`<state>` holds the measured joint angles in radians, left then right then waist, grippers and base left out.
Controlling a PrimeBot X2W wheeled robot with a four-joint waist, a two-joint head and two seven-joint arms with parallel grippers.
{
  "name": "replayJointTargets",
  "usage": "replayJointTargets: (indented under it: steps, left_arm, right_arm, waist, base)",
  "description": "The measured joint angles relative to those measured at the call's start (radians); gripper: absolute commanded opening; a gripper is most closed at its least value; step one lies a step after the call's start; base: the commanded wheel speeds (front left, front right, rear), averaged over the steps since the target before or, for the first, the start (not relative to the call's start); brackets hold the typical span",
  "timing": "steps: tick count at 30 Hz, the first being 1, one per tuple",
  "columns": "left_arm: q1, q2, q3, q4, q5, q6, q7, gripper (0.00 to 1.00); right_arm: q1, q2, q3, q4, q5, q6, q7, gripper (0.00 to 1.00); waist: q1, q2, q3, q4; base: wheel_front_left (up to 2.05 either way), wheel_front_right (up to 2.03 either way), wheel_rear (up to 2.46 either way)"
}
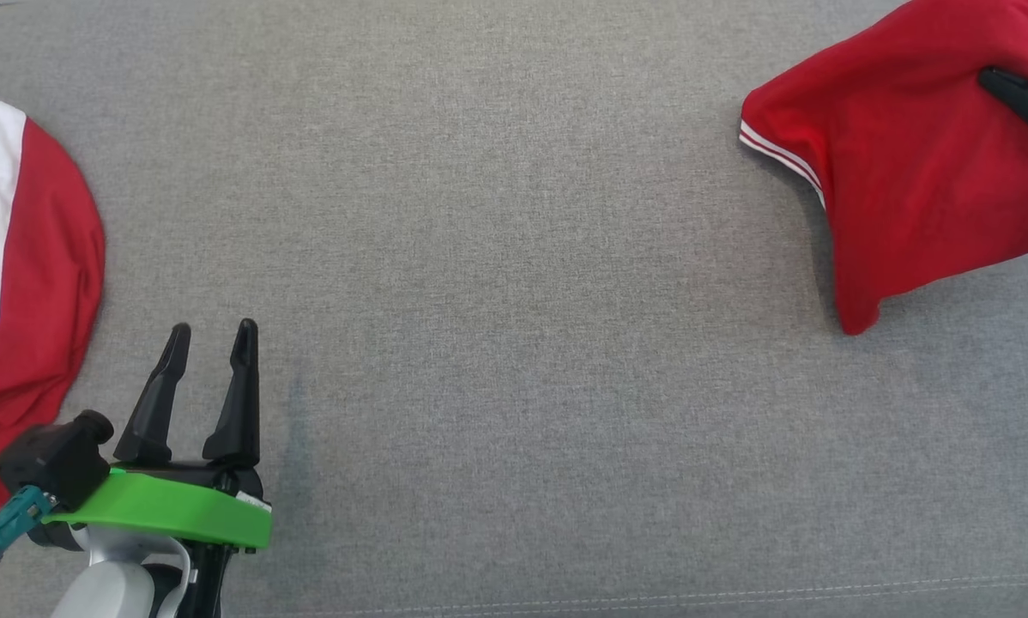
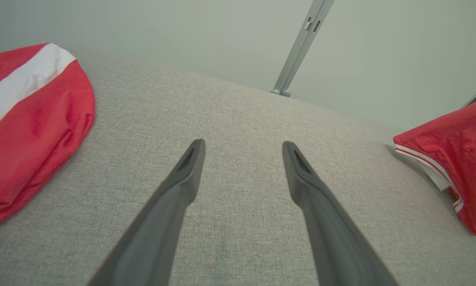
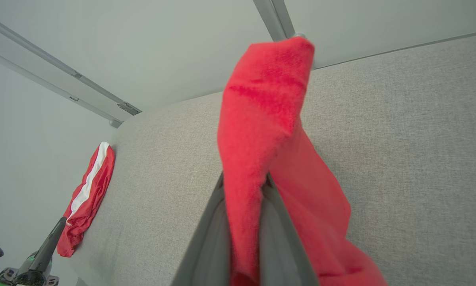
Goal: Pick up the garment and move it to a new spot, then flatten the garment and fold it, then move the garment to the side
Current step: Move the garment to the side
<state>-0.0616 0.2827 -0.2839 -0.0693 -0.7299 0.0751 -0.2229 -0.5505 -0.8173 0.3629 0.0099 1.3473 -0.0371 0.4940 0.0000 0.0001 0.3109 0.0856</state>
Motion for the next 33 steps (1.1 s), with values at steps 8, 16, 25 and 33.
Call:
replayJointTargets:
  steps: [8,16,25,33]
  left_arm:
    - [0.0,0.022,0.021,-0.02,0.005,0.002,-0.006,1.0]
    - [-0.007,0.039,0.022,-0.075,0.016,0.007,0.024,1.0]
    - [-0.067,0.047,0.016,-0.124,0.032,0.013,0.048,1.0]
    - [-0.106,0.046,0.012,-0.137,0.057,0.019,0.065,1.0]
  right_arm:
    - [-0.002,-0.008,-0.032,0.002,0.008,-0.028,0.004,0.0]
    - [-0.022,-0.063,-0.093,0.061,0.007,-0.047,-0.005,0.0]
    - [-0.026,-0.119,-0.103,0.17,-0.064,-0.063,-0.032,0.0]
    - [-0.045,-0.15,-0.072,0.273,-0.195,-0.07,-0.098,0.0]
  waist:
    - [0.0,0.0,0.043,-0.019]
    - [0.0,0.0,0.109,-0.042]
    - [0.0,0.0,0.2,-0.066]
    - [0.0,0.0,0.272,-0.084]
  base:
    - [0.0,0.0,0.0]
    - [0.0,0.0,0.0]
    - [0.0,0.0,0.0]
    - [0.0,0.0,0.0]
